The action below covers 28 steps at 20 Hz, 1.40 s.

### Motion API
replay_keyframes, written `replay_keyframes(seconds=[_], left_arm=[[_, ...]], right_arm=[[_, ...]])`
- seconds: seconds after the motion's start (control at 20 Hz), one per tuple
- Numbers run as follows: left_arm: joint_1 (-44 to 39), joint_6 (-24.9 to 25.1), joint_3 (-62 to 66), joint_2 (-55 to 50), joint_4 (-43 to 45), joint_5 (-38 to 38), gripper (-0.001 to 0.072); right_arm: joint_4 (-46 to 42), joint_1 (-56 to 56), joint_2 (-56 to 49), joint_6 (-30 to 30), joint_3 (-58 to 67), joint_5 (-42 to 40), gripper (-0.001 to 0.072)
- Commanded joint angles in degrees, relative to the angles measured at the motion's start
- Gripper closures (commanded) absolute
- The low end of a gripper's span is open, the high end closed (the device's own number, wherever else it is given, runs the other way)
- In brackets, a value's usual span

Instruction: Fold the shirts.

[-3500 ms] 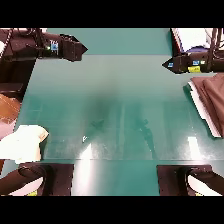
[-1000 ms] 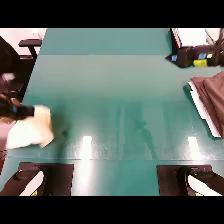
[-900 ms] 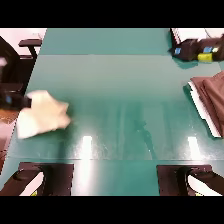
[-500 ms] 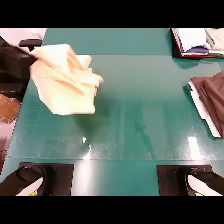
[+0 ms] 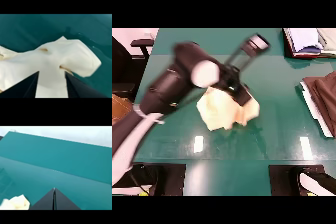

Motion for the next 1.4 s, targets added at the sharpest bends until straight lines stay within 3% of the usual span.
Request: replay_keyframes(seconds=[0.0, 0.25, 0.55, 0.9, 1.1, 1.35], left_arm=[[-1.9, 2.2, 2.6, -5.6, 2.2, 2.6, 0.0276], [16.8, -5.3, 3.4, -3.7, 1.6, -7.5, 0.0276], [36.1, -5.5, -14.7, -3.7, -18.6, -0.8, 0.0276], [38.6, -5.3, -33.9, -3.7, -22.1, 8.0, 0.0277], [37.9, -2.3, -35.7, -5.0, -28.0, 8.3, 0.0277], [34.2, -1.9, -35.6, -5.9, -28.6, 11.5, 0.0278]], right_arm=[[-0.1, -0.7, 0.0, 0.2, 0.2, 1.5, 0.0699], [-0.1, -0.6, -0.1, 0.2, 0.2, 2.8, 0.0699], [0.0, -0.6, -0.1, 0.2, -3.2, 4.1, 0.0699], [0.0, 2.1, -0.1, 0.2, -9.6, 1.5, 0.0699], [0.0, 2.1, -0.1, 0.2, -9.8, 0.1, 0.0699], [0.0, 2.1, -0.1, 0.3, -9.8, 1.2, 0.0699]])
